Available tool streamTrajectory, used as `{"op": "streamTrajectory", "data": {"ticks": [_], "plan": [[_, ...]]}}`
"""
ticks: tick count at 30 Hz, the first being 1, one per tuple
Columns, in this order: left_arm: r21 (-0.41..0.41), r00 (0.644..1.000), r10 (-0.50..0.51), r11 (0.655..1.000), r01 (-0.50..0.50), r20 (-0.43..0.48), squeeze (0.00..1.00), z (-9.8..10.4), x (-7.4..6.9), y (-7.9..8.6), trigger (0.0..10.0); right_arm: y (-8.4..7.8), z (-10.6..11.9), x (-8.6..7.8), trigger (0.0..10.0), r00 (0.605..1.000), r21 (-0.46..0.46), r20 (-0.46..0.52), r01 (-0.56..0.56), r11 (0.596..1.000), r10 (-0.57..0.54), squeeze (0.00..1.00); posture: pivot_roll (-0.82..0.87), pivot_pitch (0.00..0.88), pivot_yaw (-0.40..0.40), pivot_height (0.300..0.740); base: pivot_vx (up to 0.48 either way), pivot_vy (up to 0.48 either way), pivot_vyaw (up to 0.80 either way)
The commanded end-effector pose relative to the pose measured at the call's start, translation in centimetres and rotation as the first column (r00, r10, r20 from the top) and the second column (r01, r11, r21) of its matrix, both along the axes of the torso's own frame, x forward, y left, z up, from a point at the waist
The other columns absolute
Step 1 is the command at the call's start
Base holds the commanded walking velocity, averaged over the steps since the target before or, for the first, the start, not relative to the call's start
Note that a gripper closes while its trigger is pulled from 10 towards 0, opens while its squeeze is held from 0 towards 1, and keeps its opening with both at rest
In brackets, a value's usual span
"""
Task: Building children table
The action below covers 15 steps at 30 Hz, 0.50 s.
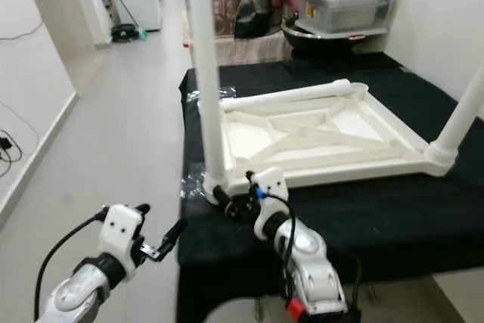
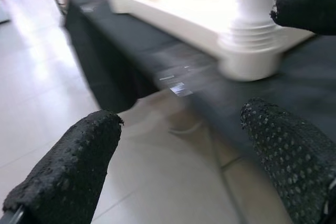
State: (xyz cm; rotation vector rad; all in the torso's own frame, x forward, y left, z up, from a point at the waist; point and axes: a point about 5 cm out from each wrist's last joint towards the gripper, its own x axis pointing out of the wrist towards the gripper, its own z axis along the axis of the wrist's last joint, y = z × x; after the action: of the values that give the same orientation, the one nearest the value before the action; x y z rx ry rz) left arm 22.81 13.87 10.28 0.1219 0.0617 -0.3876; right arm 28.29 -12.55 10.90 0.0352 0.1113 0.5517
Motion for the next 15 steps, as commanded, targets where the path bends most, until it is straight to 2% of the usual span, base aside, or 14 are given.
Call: {"op": "streamTrajectory", "data": {"ticks": [1, 9, 13, 14, 15], "plan": [[0.006, 0.999, 0.027, 1.000, -0.027, -0.035, 0.00, -0.7, -0.1, 0.9, 10.0, 0.7, 0.2, 0.1, 10.0, 1.000, 0.018, 0.021, -0.018, 1.000, 0.017, 0.00, 0.05, 0.000, -0.008, 0.740, 0.000, 0.458, 0.00], [-0.012, 0.998, 0.053, 0.998, -0.054, -0.041, 0.00, -0.8, -0.1, 1.6, 10.0, 0.4, 0.1, -0.3, 10.0, 0.999, 0.003, 0.031, -0.029, 1.000, 0.029, 0.00, 0.05, 0.000, -0.004, 0.740, 0.000, 0.458, 0.00], [-0.074, 0.993, 0.111, 0.991, -0.115, -0.049, 0.00, -0.7, 0.4, 2.3, 10.0, 0.7, 0.0, -0.3, 10.0, 0.998, -0.012, 0.037, -0.042, 0.999, 0.043, 0.00, 0.05, 0.000, -0.005, 0.740, 0.000, 0.459, 0.00], [-0.111, 0.987, 0.153, 0.981, -0.158, -0.055, 0.00, -0.7, 0.7, 2.7, 10.0, 0.8, -0.1, -0.2, 10.0, 0.998, -0.020, 0.040, -0.041, 0.999, 0.042, 0.00, 0.05, 0.000, -0.005, 0.740, 0.000, 0.461, 0.00], [-0.111, 0.987, 0.153, 0.981, -0.158, -0.055, 0.00, -0.7, 0.7, 2.7, 10.0, 0.8, -0.1, -0.2, 10.0, 0.998, -0.020, 0.040, -0.041, 0.999, 0.042, 0.00, 0.05, 0.000, -0.005, 0.740, 0.000, 0.461, 0.00]]}}
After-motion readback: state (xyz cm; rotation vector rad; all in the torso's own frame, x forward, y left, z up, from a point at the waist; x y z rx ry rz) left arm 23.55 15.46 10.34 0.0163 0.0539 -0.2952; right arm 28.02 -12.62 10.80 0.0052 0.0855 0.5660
